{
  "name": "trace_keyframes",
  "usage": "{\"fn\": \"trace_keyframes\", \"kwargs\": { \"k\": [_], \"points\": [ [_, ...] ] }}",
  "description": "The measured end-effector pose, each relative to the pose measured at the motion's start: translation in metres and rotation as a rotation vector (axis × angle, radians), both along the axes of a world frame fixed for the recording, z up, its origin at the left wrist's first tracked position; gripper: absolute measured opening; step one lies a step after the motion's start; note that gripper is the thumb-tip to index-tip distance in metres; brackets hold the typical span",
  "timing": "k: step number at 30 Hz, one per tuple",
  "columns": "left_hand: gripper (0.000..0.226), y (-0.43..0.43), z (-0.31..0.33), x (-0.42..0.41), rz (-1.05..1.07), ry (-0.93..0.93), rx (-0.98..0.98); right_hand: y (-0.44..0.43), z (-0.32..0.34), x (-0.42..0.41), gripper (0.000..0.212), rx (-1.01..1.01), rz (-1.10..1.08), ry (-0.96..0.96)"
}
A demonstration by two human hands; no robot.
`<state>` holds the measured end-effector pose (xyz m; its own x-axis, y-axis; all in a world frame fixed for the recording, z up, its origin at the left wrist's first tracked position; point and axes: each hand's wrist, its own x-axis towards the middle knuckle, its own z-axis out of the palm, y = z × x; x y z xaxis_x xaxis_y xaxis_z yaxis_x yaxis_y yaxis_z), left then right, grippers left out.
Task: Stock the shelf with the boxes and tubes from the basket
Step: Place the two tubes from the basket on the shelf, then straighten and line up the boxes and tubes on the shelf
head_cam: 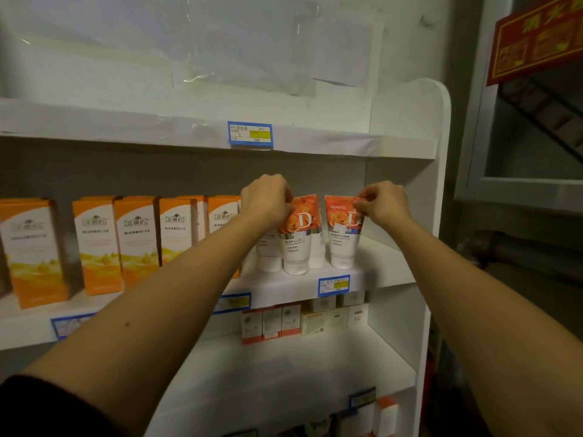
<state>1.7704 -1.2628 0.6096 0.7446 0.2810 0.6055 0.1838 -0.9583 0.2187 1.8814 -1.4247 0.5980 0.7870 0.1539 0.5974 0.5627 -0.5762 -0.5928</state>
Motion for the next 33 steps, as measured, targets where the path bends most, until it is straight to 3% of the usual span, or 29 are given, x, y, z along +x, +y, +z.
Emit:
{"fn": "trace_keyframes", "kwargs": {
  "k": [7, 15, 18, 23, 33],
  "points": [
    [0.030, 0.003, -0.009, 0.008, 0.080, -0.013, 0.290, 0.010, -0.020, -0.003, 0.029, 0.108, -0.034, 0.059],
    [0.049, 0.007, -0.019, -0.008, 0.030, -0.007, 0.301, 0.004, -0.028, -0.018, 0.062, 0.062, -0.062, 0.009],
    [0.042, 0.011, -0.016, -0.029, 0.008, -0.061, 0.253, -0.004, -0.026, -0.033, 0.053, 0.030, -0.095, -0.105],
    [0.036, 0.031, -0.015, -0.086, 0.027, -0.088, 0.291, -0.003, -0.024, -0.061, 0.030, -0.063, 0.065, -0.230],
    [0.032, 0.085, -0.016, -0.214, 0.301, 0.049, 0.276, 0.070, -0.009, -0.144, 0.027, -0.340, 0.406, -0.341]
  ]
}}
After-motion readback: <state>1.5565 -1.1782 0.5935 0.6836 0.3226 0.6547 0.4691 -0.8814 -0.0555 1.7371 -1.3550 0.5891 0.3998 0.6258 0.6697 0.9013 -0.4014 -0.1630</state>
